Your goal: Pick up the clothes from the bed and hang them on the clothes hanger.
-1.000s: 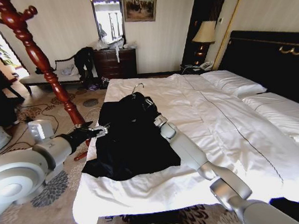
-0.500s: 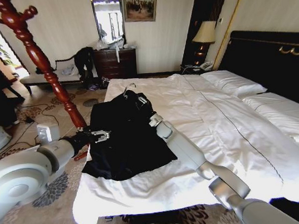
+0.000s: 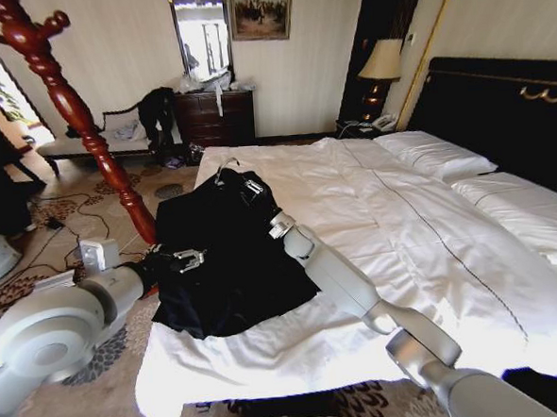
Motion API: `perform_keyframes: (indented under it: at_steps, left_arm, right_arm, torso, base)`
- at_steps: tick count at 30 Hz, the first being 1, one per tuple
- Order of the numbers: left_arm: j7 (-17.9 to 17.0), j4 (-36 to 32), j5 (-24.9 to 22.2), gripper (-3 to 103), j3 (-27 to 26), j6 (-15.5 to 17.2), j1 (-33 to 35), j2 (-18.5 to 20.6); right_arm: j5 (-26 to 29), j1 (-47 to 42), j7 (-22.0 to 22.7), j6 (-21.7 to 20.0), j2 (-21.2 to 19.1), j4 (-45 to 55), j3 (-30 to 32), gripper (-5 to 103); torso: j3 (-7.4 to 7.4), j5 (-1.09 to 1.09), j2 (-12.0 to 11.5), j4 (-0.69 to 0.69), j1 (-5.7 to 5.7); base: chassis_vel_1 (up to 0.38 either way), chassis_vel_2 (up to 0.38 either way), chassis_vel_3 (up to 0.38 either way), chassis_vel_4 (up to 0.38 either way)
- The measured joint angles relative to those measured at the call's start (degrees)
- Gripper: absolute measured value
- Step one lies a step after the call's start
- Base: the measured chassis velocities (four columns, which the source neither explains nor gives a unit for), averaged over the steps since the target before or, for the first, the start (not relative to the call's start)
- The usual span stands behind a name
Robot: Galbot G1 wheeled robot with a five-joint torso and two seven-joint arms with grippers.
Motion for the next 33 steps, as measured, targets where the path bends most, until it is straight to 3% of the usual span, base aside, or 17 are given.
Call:
perform_keyframes:
  at_steps: [2,6,10,20,23,24,26,28,31,33]
  left_arm:
    - [0.00,0.02,0.20,60,-0.01,-0.06,0.00,0.00]
    - [0.01,-0.08,1.42,39,-0.05,-0.16,0.25,0.02]
    - [0.14,-0.26,1.90,28,-0.12,-0.22,0.47,0.04]
    - [0.47,-0.89,2.98,28,-0.71,-1.35,1.07,-0.52]
    - [0.41,-0.78,3.34,23,-0.78,-1.66,1.16,-0.67]
    - [0.47,-0.78,3.44,21,-0.78,-1.74,1.17,-0.74]
    - [0.54,-0.77,3.64,19,-0.81,-1.96,1.19,-0.96]
    - [0.54,-0.75,3.72,19,-0.90,-2.06,1.20,-1.07]
    - [0.50,-0.52,3.92,19,-1.26,-2.20,1.09,-1.30]
    - [0.50,-0.34,4.06,19,-1.44,-2.28,1.03,-1.30]
  right_arm:
    - [0.07,-0.01,0.00,0.00,-0.02,0.19,-0.09,19]
    - [0.31,-0.01,0.06,-0.06,-0.01,0.40,-0.30,19]
    - [0.34,0.16,0.13,-0.07,0.03,0.39,-0.39,19]
    - [0.92,0.70,1.62,-0.06,-0.24,-0.29,0.12,16]
    - [1.24,0.70,2.28,-0.28,-0.61,-0.47,0.74,21]
    - [1.30,0.66,2.45,-0.33,-0.67,-0.49,0.84,32]
    - [1.74,0.44,2.78,-0.40,-0.83,-0.62,1.07,42]
    - [1.93,0.31,2.86,-0.40,-0.93,-0.69,1.17,42]
    - [2.52,-0.49,3.00,-0.41,-1.68,-1.13,2.07,59]
    - [2.88,-0.95,3.13,-0.41,-2.01,-1.35,2.54,65]
  torso:
    - [0.00,0.00,0.00,0.00,0.00]
    - [0.00,0.00,0.00,0.00,0.00]
    - [0.00,0.00,0.00,0.00,0.00]
    - [0.00,0.01,0.00,0.01,0.00]
    - [0.00,0.00,0.00,-0.02,0.00]
    - [0.00,0.01,0.00,-0.03,0.00]
    - [0.00,0.01,0.00,0.01,0.00]
    - [0.00,0.01,0.00,0.01,0.00]
    - [0.00,0.01,0.00,0.01,0.00]
    - [0.00,0.01,0.00,-0.01,0.00]
  base:
    - [0.000,0.000,0.000,0.000]
    - [0.000,0.000,0.000,0.000]
    - [0.000,0.000,0.000,0.000]
    - [0.000,0.000,0.000,0.000]
    - [0.000,0.000,0.000,0.000]
    - [0.000,0.000,0.000,0.000]
    - [0.000,0.000,0.000,0.000]
    - [0.000,0.000,0.000,0.000]
    - [0.000,0.000,0.000,0.000]
    - [0.000,0.000,0.000,0.000]
